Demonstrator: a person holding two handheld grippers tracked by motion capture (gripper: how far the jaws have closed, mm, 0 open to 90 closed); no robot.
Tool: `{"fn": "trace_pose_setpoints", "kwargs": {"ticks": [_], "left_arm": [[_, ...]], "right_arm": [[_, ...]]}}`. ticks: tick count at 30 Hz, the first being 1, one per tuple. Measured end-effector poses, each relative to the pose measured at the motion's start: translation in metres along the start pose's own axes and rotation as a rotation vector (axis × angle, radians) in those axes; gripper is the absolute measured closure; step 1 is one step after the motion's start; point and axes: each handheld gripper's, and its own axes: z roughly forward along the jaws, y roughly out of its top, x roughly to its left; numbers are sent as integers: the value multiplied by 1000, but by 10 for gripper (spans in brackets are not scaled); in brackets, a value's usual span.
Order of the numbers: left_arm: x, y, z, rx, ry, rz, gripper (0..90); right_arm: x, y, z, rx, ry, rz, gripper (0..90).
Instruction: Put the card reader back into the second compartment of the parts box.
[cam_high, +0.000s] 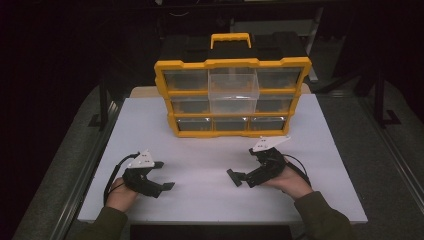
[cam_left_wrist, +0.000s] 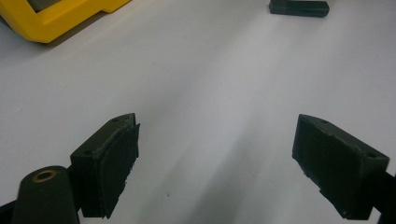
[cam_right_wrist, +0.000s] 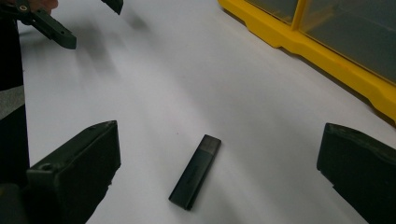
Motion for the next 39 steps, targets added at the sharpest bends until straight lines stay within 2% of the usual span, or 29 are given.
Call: {"fn": "trace_pose_setpoints", "kwargs": {"ticks": [39], "left_arm": [[0, 0, -1, -4, 5, 1, 144]], "right_arm": [[2, 22, 26, 3, 28, -16, 0]]}}
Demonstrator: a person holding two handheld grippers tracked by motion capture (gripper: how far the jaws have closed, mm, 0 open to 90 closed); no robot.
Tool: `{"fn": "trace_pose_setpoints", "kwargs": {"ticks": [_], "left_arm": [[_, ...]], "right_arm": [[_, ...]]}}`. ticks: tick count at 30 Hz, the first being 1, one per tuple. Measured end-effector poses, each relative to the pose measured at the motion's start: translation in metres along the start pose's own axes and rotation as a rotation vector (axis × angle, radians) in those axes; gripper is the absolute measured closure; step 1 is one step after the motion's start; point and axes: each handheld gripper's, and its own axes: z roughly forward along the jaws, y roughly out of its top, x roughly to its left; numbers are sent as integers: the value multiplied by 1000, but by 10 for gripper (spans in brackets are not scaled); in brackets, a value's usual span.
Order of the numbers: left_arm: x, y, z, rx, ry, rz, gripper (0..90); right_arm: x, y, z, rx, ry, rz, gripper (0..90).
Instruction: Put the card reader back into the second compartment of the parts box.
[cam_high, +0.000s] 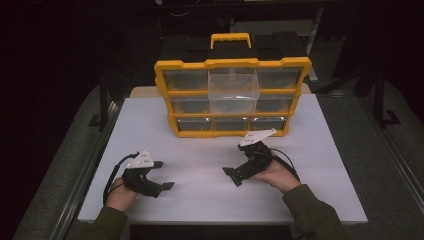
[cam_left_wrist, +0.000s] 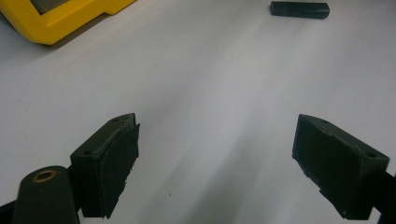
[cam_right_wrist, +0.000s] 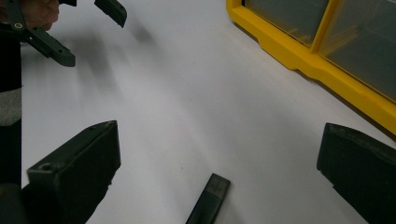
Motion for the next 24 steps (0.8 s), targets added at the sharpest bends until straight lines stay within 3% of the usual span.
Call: {"fn": "trace_pose_setpoints", "kwargs": {"ticks": [9, 24], "left_arm": [[0, 0, 0, -1, 0, 1, 144], [0, -1, -1, 4, 4, 4, 144]], "right_arm": [[1, 6, 9, 14, 1, -8, 0], [5, 0, 15, 80, -17, -27, 0]]}}
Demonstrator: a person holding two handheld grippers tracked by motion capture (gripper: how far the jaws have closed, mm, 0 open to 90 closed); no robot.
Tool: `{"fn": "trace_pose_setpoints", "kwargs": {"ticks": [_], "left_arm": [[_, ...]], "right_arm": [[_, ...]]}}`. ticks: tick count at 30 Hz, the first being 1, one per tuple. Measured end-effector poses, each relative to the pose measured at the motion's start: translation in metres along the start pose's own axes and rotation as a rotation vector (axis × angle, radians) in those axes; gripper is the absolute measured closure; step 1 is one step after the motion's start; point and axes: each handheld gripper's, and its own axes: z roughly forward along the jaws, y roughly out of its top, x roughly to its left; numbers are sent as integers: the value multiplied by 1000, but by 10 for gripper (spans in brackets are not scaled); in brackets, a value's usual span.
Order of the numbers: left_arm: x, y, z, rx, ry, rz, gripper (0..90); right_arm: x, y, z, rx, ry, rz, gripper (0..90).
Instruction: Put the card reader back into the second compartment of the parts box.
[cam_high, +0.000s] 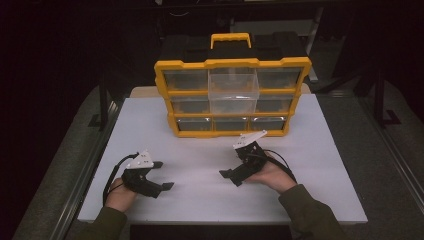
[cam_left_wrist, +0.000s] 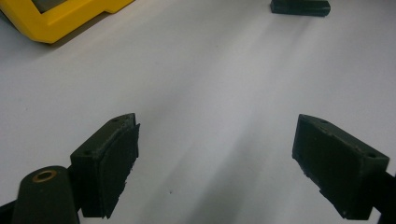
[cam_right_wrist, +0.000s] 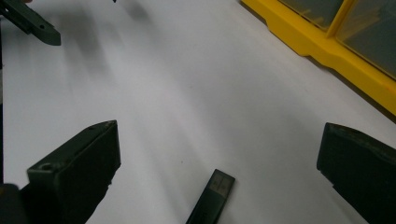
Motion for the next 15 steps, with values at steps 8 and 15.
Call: {"fn": "trace_pose_setpoints", "kwargs": {"ticks": [8, 15], "left_arm": [[0, 0, 0, 0, 2, 0, 144], [0, 0, 0, -2, 0, 2, 144]], "right_arm": [[1, -5, 3, 33, -1, -7, 0], [1, -7, 3, 51, -8, -2, 0]]}}
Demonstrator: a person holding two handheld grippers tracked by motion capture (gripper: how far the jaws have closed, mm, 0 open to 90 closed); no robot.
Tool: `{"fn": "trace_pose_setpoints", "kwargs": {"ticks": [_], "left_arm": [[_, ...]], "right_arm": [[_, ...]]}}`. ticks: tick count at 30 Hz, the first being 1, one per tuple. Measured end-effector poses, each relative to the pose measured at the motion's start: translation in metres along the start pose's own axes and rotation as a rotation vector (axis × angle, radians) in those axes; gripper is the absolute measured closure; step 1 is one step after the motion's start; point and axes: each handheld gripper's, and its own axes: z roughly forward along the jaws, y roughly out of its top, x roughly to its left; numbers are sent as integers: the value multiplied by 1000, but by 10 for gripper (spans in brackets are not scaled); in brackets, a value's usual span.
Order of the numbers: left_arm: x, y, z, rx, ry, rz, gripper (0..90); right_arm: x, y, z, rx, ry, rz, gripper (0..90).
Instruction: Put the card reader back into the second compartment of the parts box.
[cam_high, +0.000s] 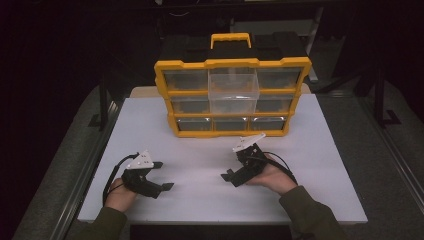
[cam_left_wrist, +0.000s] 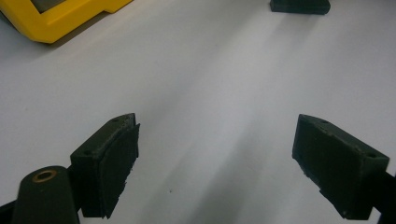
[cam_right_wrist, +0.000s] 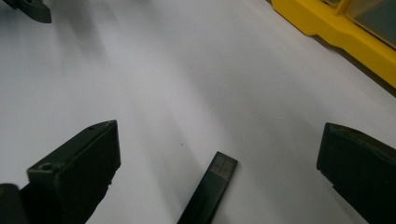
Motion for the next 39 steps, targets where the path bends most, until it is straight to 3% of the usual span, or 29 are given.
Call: {"fn": "trace_pose_setpoints", "kwargs": {"ticks": [17, 25, 39], "left_arm": [[-1, 1, 1, 1, 0, 3, 144], [-2, 1, 0, -1, 2, 8, 145], [-2, 1, 0, 0, -2, 5, 144]], "right_arm": [[4, -7, 3, 81, 8, -8, 0], [5, -8, 4, 100, 0, -18, 59], [7, -10, 5, 114, -11, -18, 248]]}}
